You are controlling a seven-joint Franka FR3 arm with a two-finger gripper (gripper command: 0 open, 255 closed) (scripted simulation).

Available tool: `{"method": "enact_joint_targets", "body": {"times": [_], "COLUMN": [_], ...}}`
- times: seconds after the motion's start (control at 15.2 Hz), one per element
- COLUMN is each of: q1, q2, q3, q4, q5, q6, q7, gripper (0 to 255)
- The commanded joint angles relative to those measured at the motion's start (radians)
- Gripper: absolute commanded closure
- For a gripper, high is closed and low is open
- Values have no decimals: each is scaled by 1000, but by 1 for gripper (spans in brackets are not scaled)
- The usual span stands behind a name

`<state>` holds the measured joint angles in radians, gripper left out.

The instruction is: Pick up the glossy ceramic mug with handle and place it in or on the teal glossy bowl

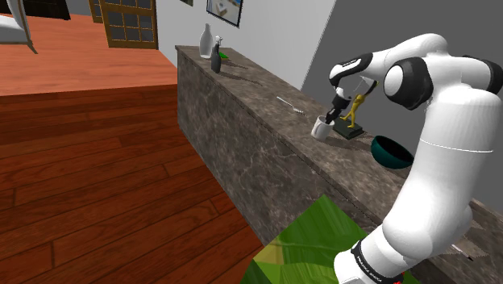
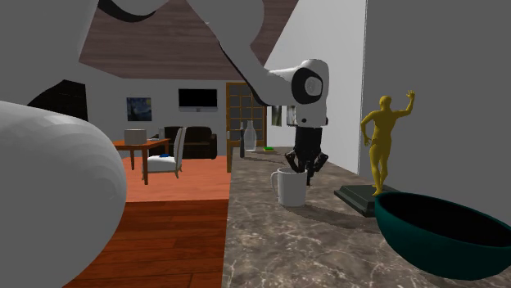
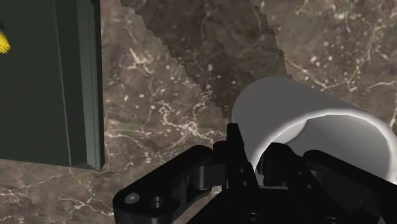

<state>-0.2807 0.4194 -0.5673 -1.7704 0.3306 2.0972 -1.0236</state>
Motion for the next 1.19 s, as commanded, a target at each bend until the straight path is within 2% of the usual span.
{"method": "enact_joint_targets", "body": {"times": [0.0, 1.12], "q1": [2, 12], "q2": [-11, -86], "q3": [-4, -31], "q4": [9, 142], "q5": [-8, -68], "q6": [-18, -211], "q7": [5, 54], "gripper": [255, 255]}}
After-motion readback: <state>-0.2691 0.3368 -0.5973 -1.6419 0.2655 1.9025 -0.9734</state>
